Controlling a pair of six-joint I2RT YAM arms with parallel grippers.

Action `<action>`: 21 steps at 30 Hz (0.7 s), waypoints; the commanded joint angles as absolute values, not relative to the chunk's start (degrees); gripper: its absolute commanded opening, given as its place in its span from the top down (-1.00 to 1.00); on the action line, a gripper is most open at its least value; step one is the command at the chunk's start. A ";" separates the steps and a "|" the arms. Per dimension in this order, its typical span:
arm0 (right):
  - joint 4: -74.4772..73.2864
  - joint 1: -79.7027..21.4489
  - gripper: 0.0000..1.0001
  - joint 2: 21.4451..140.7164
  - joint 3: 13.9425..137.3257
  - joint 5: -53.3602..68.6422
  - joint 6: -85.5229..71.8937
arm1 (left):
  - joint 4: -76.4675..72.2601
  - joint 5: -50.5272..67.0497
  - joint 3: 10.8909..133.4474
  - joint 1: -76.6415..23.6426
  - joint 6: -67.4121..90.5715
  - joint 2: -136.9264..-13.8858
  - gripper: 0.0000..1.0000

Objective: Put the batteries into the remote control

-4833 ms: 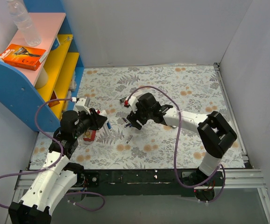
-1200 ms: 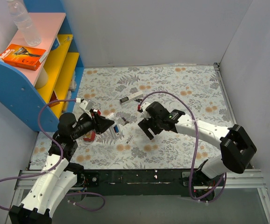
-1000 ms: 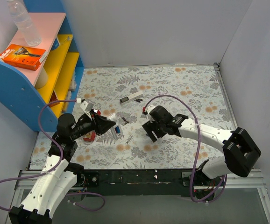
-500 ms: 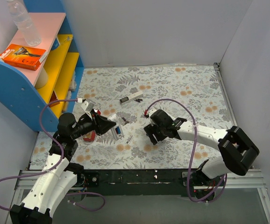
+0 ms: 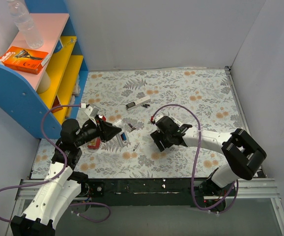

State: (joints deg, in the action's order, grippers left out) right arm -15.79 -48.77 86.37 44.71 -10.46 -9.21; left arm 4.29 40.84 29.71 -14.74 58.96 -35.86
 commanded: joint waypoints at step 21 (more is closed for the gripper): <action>-16.35 -48.52 -0.50 91.59 52.21 -21.01 -5.80 | 4.22 39.73 30.15 -14.50 58.45 -35.60 1.00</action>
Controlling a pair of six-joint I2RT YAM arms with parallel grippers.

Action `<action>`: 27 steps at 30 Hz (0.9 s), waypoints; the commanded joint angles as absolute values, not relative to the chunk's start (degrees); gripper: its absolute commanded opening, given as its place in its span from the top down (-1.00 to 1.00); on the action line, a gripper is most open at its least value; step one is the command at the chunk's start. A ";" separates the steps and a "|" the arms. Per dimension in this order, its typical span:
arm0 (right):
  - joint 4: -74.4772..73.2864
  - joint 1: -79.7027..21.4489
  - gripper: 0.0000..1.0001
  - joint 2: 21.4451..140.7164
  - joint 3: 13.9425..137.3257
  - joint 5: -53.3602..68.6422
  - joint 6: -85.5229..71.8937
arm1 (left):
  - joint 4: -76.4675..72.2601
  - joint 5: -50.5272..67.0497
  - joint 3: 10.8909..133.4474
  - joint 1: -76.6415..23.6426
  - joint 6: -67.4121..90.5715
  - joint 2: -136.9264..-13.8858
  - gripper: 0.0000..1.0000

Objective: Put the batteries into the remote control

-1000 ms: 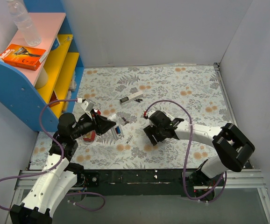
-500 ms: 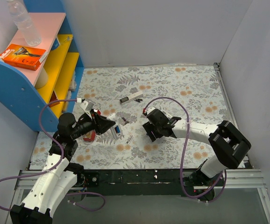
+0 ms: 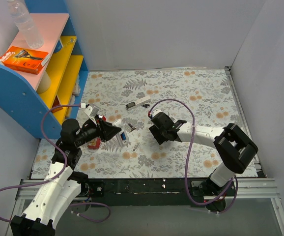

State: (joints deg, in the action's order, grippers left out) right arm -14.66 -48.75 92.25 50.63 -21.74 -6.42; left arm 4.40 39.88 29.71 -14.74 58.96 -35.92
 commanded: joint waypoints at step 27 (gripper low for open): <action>-7.03 -43.51 -0.35 108.11 69.35 -5.37 -1.32 | 4.83 39.38 30.15 -14.50 58.36 -34.37 1.00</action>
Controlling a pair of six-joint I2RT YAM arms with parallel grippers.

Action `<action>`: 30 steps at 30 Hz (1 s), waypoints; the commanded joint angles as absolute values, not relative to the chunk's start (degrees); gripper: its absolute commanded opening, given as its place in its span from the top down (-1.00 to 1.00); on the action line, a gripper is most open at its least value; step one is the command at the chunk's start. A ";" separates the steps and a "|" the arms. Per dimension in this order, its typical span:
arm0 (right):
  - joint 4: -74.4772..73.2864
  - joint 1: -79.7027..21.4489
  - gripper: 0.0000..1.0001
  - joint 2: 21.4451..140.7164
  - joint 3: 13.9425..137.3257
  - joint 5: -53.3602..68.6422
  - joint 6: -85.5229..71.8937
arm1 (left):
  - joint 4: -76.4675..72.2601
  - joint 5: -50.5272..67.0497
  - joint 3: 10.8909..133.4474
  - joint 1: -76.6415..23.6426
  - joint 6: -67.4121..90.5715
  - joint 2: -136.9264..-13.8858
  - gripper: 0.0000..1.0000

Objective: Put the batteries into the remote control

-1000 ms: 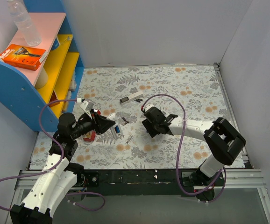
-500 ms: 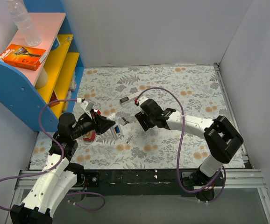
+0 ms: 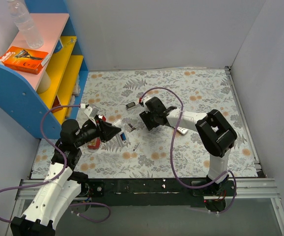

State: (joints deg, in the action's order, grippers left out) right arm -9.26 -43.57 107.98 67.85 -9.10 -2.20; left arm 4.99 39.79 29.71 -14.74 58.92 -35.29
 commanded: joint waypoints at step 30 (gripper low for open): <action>-9.93 -43.51 -0.07 102.13 60.56 4.13 -0.70 | 4.39 39.55 29.97 -14.50 58.71 -34.63 1.00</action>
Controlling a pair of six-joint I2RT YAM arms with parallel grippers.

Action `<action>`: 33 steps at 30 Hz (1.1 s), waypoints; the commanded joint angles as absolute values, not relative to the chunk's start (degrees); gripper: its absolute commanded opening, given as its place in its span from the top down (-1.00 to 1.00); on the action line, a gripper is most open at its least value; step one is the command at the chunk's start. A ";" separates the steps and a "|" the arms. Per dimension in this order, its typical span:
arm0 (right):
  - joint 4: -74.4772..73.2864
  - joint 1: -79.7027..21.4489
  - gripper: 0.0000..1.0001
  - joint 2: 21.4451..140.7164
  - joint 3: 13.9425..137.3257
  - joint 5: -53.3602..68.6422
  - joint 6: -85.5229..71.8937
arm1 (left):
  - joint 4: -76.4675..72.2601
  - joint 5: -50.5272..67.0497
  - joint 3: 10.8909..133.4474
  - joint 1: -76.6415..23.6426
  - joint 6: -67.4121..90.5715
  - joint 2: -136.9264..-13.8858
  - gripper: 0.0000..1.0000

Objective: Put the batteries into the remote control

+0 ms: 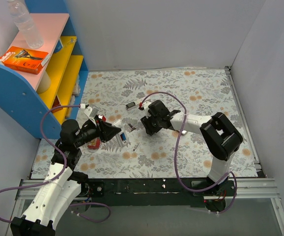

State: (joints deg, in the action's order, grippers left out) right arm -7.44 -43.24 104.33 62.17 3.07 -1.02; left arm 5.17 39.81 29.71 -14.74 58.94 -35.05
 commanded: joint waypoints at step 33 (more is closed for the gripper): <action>-11.34 -44.03 0.31 98.17 60.47 -12.22 -16.08 | 5.54 35.42 29.80 -14.41 60.12 -34.10 1.00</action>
State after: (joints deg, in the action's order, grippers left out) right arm -13.61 -43.94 97.32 58.33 -10.87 -13.37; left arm 6.02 36.27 29.71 -14.74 60.07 -35.03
